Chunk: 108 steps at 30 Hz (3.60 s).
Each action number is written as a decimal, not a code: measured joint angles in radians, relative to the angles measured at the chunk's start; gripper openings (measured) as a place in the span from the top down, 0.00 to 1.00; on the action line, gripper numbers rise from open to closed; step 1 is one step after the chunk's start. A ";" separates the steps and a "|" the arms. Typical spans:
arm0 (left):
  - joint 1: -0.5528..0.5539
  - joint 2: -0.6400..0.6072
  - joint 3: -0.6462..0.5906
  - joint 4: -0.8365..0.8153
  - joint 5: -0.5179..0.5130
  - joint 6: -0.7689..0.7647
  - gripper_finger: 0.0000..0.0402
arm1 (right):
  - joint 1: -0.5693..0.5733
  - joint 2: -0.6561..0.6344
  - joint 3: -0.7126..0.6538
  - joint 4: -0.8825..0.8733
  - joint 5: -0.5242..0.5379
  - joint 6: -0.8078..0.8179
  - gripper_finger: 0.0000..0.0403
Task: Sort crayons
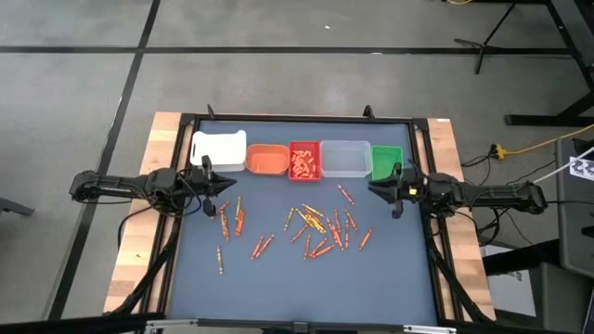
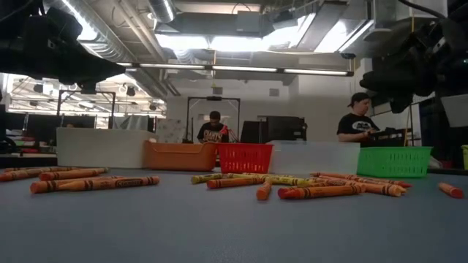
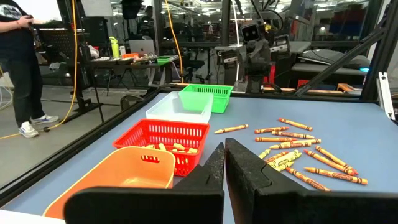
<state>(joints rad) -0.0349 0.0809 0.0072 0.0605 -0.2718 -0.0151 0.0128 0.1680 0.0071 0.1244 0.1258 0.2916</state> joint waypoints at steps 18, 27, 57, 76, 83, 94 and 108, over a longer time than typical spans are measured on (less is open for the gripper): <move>0.000 0.000 0.000 0.002 -0.078 0.001 1.00 | 0.000 0.078 0.110 0.135 -0.006 -0.012 0.57; 0.000 0.000 0.000 0.002 -0.078 0.000 1.00 | 0.000 0.399 0.302 0.048 0.043 -0.096 0.57; 0.000 0.000 0.000 0.002 -0.079 0.000 1.00 | 0.001 1.163 0.473 -0.134 0.170 0.043 0.57; 0.000 0.000 0.000 0.001 -0.079 0.000 1.00 | 0.001 1.315 0.476 -0.125 0.169 0.056 0.61; 0.000 0.000 0.000 0.001 -0.079 0.000 1.00 | 0.001 1.316 0.476 -0.124 0.144 0.056 0.76; 0.000 0.000 0.000 0.001 -0.079 0.000 1.00 | 0.000 1.317 0.475 -0.122 0.143 0.056 0.91; 0.000 0.000 0.000 0.001 -0.078 0.000 1.00 | -0.001 1.276 0.469 -0.145 0.130 0.047 0.93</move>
<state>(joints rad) -0.0351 0.0811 0.0072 0.0616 -0.3502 -0.0151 0.0116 1.4441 0.4764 -0.0204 0.2554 0.3384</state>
